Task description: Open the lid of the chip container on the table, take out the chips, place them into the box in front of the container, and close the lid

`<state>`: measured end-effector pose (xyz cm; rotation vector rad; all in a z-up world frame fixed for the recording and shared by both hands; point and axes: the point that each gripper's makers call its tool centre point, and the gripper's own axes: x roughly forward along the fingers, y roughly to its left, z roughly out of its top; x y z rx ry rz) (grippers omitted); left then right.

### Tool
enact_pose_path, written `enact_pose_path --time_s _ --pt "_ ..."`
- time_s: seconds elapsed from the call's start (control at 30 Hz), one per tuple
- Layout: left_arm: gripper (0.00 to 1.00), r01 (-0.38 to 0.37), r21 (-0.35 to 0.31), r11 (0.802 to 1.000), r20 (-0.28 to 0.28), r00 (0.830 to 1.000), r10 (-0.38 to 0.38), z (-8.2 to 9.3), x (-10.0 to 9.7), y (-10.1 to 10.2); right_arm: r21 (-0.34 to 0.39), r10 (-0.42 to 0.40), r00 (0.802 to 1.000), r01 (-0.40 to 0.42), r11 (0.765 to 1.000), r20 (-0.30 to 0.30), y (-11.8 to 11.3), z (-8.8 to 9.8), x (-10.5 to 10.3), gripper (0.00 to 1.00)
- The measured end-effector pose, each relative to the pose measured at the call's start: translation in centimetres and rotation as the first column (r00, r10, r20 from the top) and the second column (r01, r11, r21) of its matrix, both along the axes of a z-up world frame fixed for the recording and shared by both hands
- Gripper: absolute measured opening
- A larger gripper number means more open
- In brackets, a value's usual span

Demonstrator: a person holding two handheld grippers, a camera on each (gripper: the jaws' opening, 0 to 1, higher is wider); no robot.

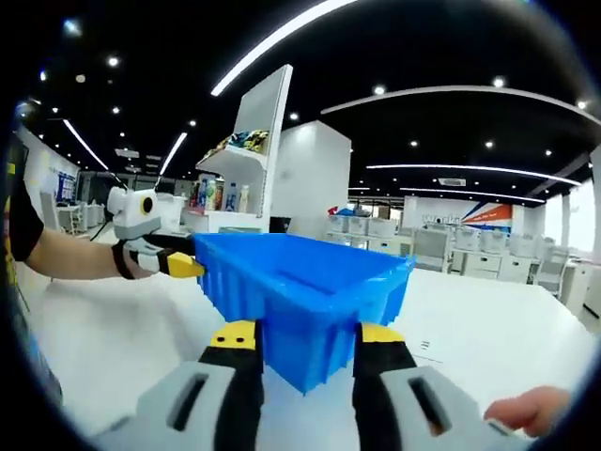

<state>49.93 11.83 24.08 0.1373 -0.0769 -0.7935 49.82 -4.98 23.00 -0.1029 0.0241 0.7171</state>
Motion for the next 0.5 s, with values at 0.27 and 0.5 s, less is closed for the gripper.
enact_pose_path --time_s 0.27,0.5 --pt "0.4 0.007 0.028 1.0 -0.051 0.999 -0.006 -3.6 1.6 -0.2 -0.021 0.0 0.999 -0.001 1.0 -0.052 -0.1 -3.9 1.5 0.34" --pt "0.4 0.001 0.051 0.999 -0.069 0.998 0.003 -5.9 1.3 -0.3 -0.089 -0.004 0.999 0.0 0.996 -0.045 0.2 -5.6 1.3 0.34"
